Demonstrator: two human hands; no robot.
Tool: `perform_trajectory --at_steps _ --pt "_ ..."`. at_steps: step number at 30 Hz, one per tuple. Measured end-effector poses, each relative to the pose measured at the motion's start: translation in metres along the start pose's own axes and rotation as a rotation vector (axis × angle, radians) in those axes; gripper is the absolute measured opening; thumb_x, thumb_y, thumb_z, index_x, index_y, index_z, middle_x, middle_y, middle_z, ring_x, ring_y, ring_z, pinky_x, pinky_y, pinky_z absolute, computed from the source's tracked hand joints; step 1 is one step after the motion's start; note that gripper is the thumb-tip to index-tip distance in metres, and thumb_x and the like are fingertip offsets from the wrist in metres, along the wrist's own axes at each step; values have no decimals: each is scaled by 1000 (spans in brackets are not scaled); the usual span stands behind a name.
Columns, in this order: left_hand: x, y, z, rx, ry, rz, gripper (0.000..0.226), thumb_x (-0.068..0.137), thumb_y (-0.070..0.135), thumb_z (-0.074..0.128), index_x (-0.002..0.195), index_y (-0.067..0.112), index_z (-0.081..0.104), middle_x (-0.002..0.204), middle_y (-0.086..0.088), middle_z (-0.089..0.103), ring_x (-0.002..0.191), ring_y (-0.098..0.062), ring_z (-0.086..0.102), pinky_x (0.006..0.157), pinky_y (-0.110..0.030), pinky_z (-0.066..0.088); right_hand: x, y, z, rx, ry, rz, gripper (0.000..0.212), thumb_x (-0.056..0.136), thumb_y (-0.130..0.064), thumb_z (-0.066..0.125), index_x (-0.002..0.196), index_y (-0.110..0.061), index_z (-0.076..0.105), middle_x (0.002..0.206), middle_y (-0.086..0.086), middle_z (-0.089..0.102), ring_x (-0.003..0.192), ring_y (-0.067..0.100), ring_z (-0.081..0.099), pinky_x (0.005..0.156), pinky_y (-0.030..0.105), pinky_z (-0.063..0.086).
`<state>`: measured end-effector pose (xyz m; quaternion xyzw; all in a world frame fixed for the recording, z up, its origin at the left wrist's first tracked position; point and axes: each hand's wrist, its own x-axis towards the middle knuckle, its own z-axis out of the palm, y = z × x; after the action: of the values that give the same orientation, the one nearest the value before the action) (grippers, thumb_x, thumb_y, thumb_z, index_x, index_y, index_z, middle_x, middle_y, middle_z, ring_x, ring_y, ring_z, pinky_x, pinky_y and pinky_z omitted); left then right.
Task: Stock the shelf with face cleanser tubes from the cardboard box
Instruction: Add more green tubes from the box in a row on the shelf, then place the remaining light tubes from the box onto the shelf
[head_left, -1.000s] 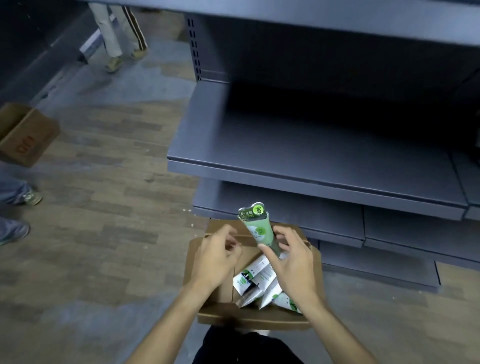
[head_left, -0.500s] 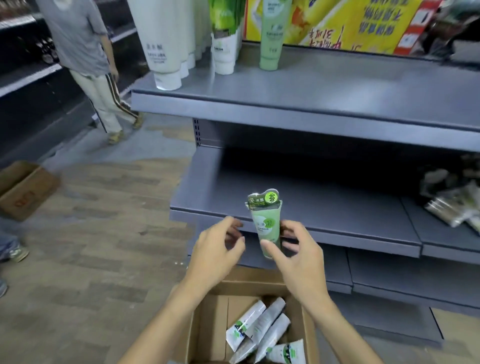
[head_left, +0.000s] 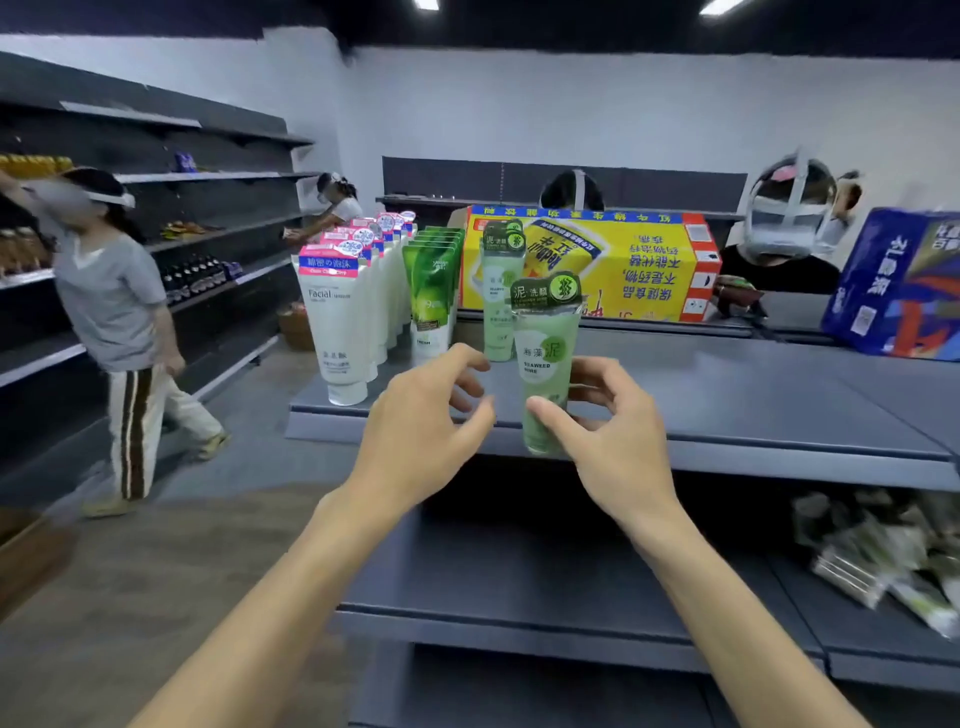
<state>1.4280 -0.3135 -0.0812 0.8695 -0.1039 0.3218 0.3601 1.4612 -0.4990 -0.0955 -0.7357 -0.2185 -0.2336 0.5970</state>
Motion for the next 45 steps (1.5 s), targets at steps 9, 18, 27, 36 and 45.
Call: perform_trajectory --at_steps 9,18,27,36,45 --pt "10 -9 2 -4 17 -18 26 80 40 55 106 38 56 86 17 65 81 -4 65 73 -41 57 57 37 14 -16 114 172 33 78 -28 82 105 -25 65 103 -12 72 98 8 68 92 41 57" --pt "32 -24 13 38 26 -59 26 76 43 55 103 41 53 79 20 64 73 3 64 72 -39 57 90 46 71 -47 79 170 29 79 -28 80 99 -33 60 96 -17 70 90 2 67 85 35 58" --pt "51 -40 16 68 42 -83 24 78 37 58 102 36 58 78 17 66 72 3 64 73 -36 56 108 57 85 -43 110 180 31 78 -25 81 103 -25 62 95 -12 71 90 5 68 84 32 58" --pt "65 -50 22 40 22 -61 23 80 32 62 103 33 59 78 15 65 71 -3 65 72 -39 57 117 63 88 -48 107 184 34 79 -26 81 107 -25 63 96 -12 71 88 0 67 76 21 54" --pt "73 -56 22 39 29 -64 22 81 30 63 102 34 59 76 16 65 69 0 64 71 -37 56 121 67 90 -52 103 189 32 79 -26 80 107 -25 63 98 -14 71 90 0 67 76 19 53"
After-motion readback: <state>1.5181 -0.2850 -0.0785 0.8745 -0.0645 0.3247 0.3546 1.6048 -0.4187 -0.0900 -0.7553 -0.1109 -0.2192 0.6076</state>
